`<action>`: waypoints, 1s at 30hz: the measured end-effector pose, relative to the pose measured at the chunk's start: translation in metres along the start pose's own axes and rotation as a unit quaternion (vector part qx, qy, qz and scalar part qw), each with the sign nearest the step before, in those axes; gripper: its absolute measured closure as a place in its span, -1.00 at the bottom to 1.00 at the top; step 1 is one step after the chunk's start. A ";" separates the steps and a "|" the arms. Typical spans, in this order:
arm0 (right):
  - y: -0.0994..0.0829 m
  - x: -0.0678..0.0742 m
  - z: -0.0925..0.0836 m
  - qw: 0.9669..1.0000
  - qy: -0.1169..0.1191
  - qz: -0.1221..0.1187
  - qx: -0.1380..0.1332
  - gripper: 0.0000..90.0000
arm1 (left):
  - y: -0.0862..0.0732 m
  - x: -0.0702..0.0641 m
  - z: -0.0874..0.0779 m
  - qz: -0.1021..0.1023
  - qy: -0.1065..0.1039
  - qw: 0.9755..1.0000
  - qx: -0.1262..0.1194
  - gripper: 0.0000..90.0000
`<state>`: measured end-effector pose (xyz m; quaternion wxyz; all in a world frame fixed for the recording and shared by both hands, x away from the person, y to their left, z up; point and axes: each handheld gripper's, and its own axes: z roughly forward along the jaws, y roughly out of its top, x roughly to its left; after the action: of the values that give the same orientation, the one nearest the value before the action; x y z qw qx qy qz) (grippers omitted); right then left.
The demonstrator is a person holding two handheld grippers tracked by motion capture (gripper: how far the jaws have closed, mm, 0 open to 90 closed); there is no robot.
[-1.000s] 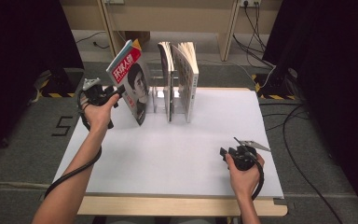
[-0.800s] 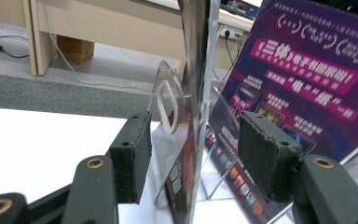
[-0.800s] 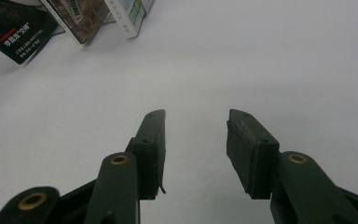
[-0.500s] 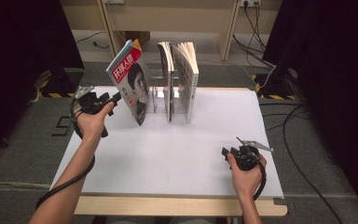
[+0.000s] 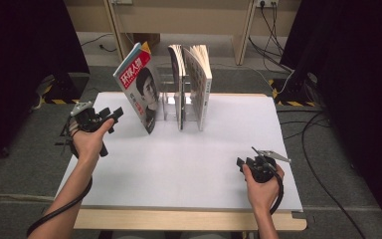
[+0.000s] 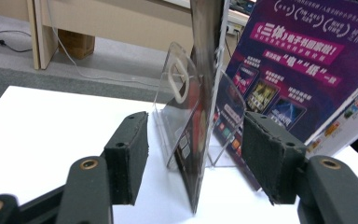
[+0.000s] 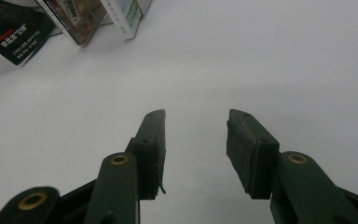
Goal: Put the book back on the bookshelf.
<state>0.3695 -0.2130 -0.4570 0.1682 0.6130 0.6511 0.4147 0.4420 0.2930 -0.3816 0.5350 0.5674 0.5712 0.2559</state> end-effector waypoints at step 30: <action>0.000 0.002 -0.002 1.000 -0.002 -0.001 -0.001 0.28 | -0.050 0.008 -0.043 0.013 -0.014 1.000 0.023 -0.10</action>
<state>0.3677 -0.2121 -0.4548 0.1709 0.6132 0.6507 0.4140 0.3865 0.3029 -0.4161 0.5267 0.5904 0.5619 0.2414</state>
